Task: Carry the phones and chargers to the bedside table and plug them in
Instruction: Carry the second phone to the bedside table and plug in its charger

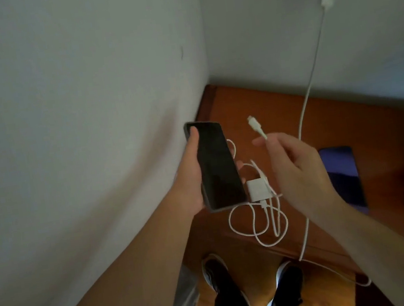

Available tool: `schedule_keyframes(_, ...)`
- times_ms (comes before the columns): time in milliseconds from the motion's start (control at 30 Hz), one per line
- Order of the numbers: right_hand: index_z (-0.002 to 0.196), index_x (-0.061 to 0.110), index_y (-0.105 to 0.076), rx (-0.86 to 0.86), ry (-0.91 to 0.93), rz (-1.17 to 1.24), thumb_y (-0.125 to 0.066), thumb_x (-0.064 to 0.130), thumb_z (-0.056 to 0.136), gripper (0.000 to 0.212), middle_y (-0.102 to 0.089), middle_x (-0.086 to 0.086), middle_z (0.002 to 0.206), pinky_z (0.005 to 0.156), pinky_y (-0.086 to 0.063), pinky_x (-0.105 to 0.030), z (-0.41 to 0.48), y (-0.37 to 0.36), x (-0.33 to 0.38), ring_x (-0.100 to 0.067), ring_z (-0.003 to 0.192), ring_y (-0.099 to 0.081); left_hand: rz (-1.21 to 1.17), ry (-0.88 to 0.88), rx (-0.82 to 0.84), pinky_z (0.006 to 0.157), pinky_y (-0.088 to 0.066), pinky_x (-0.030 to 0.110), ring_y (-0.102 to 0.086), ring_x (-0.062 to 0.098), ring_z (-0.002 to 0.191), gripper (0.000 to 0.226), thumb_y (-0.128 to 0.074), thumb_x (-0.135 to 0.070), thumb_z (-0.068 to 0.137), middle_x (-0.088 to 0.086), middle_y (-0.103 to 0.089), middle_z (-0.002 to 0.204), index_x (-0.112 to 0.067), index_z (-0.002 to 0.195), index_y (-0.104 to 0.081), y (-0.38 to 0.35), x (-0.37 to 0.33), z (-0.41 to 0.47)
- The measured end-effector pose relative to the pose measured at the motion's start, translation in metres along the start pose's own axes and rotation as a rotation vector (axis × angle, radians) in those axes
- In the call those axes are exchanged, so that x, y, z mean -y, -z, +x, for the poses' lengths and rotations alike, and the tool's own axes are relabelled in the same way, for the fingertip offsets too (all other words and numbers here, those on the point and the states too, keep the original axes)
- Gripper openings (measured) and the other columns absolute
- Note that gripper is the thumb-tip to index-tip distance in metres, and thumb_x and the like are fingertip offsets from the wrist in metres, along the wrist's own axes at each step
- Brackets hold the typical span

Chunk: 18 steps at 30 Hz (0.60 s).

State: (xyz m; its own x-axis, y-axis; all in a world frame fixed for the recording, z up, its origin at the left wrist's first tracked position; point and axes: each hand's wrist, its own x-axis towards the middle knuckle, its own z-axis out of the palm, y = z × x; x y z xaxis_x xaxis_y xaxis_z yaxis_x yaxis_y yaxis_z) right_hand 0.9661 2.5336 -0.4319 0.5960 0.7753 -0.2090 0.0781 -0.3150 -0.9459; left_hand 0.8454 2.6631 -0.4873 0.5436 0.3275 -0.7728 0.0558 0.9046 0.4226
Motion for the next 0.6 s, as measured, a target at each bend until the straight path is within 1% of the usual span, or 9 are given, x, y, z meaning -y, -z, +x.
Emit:
schedule_keyframes(100,0.086,0.035,-0.071,0.095,-0.039,0.159,-0.047,0.019,0.096,0.03,-0.055,0.01,0.056,0.04,-0.033,-0.015,-0.023,0.013,0.011,-0.003,0.044,-0.041,-0.312,-0.048,0.099,0.076,-0.057,0.051,-0.071,0.036,0.09,0.085,-0.051,-0.081,0.073,0.019,-0.072,0.103,-0.012,0.12,-0.065,-0.019,-0.009,-0.008)
schedule_keyframes(133,0.086,0.033,-0.071,0.108,-0.055,0.203,-0.048,0.022,0.096,0.028,-0.051,0.008,0.054,0.039,-0.032,-0.016,-0.029,0.016,0.013,-0.004,0.043,-0.039,-0.391,-0.053,0.117,0.076,-0.056,0.052,-0.071,0.036,0.091,0.085,-0.049,-0.081,0.074,0.019,-0.072,0.103,-0.011,0.12,-0.065,-0.025,-0.01,-0.009)
schedule_keyframes(200,0.087,0.031,-0.071,0.115,-0.065,0.187,-0.05,0.037,0.09,0.023,-0.045,0.007,0.049,0.037,-0.028,-0.017,-0.039,0.02,0.014,-0.005,0.04,-0.035,-0.485,-0.083,0.129,0.076,-0.056,0.056,-0.071,0.039,0.091,0.084,-0.046,-0.08,0.076,0.022,-0.071,0.104,-0.009,0.117,-0.065,-0.034,-0.01,-0.01)
schedule_keyframes(267,0.089,0.029,-0.072,0.166,-0.074,0.168,-0.049,0.044,0.084,0.028,-0.043,0.005,0.048,0.039,-0.027,-0.021,-0.045,0.02,0.011,-0.008,0.041,-0.034,-0.508,-0.112,0.118,0.075,-0.055,0.058,-0.071,0.04,0.09,0.084,-0.044,-0.079,0.078,0.024,-0.071,0.103,-0.007,0.115,-0.064,-0.041,-0.006,-0.009)
schedule_keyframes(300,0.089,0.027,-0.073,0.206,-0.087,0.177,-0.049,0.042,0.085,0.029,-0.042,0.004,0.049,0.041,-0.026,-0.025,-0.047,0.019,0.009,-0.011,0.042,-0.034,-0.51,-0.119,0.118,0.075,-0.055,0.059,-0.071,0.041,0.09,0.085,-0.043,-0.079,0.078,0.025,-0.071,0.102,-0.006,0.114,-0.064,-0.043,-0.003,-0.009)
schedule_keyframes(367,0.083,0.022,-0.074,0.265,-0.131,0.245,-0.049,0.03,0.092,0.028,-0.041,0.003,0.05,0.045,-0.026,-0.031,-0.048,0.018,0.004,-0.014,0.045,-0.032,-0.525,-0.124,0.136,0.077,-0.054,0.059,-0.071,0.041,0.09,0.085,-0.044,-0.08,0.077,0.025,-0.071,0.101,-0.005,0.113,-0.063,-0.046,0.002,-0.008)
schedule_keyframes(400,0.078,0.021,-0.074,0.275,-0.162,0.284,-0.048,0.023,0.095,0.031,-0.041,0.003,0.05,0.046,-0.026,-0.03,-0.048,0.018,0.002,-0.013,0.045,-0.032,-0.54,-0.128,0.149,0.077,-0.054,0.059,-0.07,0.041,0.089,0.085,-0.045,-0.079,0.077,0.025,-0.071,0.101,-0.005,0.113,-0.063,-0.046,0.005,-0.007)
schedule_keyframes(467,0.071,0.02,-0.072,0.279,-0.219,0.35,-0.044,0.017,0.098,0.039,-0.042,0.004,0.051,0.047,-0.027,-0.027,-0.05,0.016,-0.001,-0.01,0.045,-0.033,-0.563,-0.144,0.173,0.076,-0.054,0.059,-0.07,0.041,0.089,0.084,-0.045,-0.079,0.077,0.025,-0.07,0.101,-0.005,0.116,-0.061,-0.046,0.009,-0.008)
schedule_keyframes(600,0.066,0.02,-0.069,0.269,-0.289,0.41,-0.041,0.019,0.1,0.044,-0.042,0.002,0.054,0.049,-0.029,-0.026,-0.054,0.011,-0.004,-0.012,0.048,-0.034,-0.557,-0.162,0.186,0.076,-0.056,0.057,-0.071,0.039,0.091,0.084,-0.043,-0.078,0.079,0.024,-0.071,0.101,-0.005,0.114,-0.063,-0.045,0.017,-0.011)
